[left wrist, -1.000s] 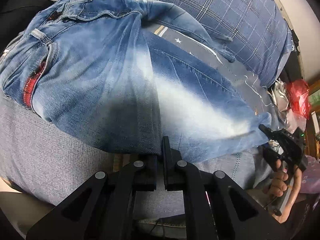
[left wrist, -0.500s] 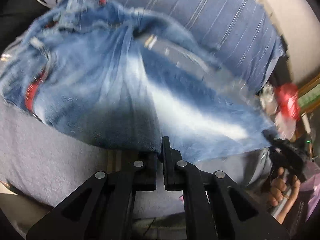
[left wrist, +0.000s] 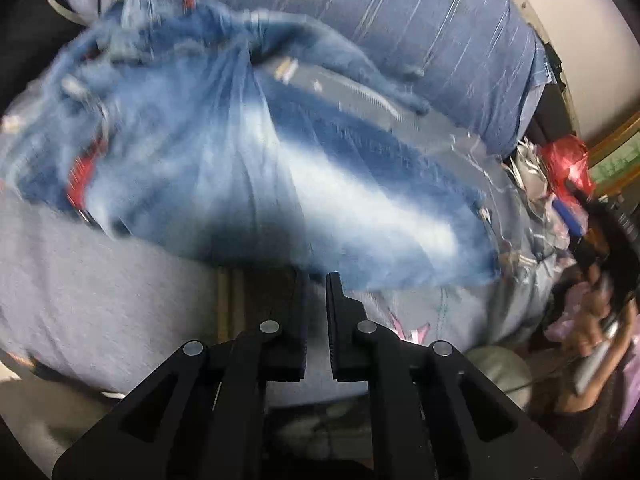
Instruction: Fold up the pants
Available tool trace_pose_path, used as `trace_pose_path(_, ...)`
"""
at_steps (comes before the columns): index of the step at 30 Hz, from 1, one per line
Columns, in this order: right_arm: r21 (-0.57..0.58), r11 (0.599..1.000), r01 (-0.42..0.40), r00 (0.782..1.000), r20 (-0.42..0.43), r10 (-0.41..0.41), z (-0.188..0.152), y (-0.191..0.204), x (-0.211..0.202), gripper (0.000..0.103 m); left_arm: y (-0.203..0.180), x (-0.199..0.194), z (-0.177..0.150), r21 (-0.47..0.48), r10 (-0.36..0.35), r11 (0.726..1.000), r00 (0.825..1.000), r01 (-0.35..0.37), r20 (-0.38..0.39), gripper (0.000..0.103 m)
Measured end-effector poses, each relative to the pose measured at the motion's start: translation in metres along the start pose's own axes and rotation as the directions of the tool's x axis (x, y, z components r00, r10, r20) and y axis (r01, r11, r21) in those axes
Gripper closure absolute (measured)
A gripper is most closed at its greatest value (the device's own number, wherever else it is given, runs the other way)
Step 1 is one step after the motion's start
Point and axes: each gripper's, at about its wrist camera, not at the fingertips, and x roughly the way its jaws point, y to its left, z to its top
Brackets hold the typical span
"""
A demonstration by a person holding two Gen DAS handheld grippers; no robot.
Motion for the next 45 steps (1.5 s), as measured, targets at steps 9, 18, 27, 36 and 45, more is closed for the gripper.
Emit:
trace_pose_path(9, -0.053, 0.978, -0.203, 0.976, -0.094, 0.198, 0.022, 0.058, 0.084, 0.064, 0.019, -0.026, 0.071, -0.102, -0.046, 0.993, 0.988, 0.062, 0.150, 0.098)
trace_pose_path(18, -0.047, 0.995, -0.089, 0.975, -0.207, 0.078, 0.012, 0.008, 0.144, 0.064, -0.013, 0.025, 0.177, -0.038, 0.071, 0.997, 0.982, -0.065, 0.173, 0.066)
trace_pose_path(27, -0.062, 0.996, -0.066, 0.964, -0.260, 0.048, 0.059, -0.001, 0.184, 0.061, 0.012, 0.062, 0.201, -0.140, -0.118, 0.981, 0.984, 0.136, 0.135, 0.066)
trace_pose_path(36, 0.142, 0.984, 0.111, 0.950, -0.305, -0.063, 0.148, -0.025, 0.299, 0.061, 0.031, 0.049, 0.206, -0.232, -0.168, 0.950, 0.969, 0.208, 0.179, 0.066)
trace_pose_path(45, 0.180, 0.946, 0.268, 0.927, -0.316, -0.202, 0.158, -0.038, 0.350, 0.095, 0.047, 0.051, 0.209, -0.284, -0.168, 0.937, 0.975, 0.204, 0.146, 0.066)
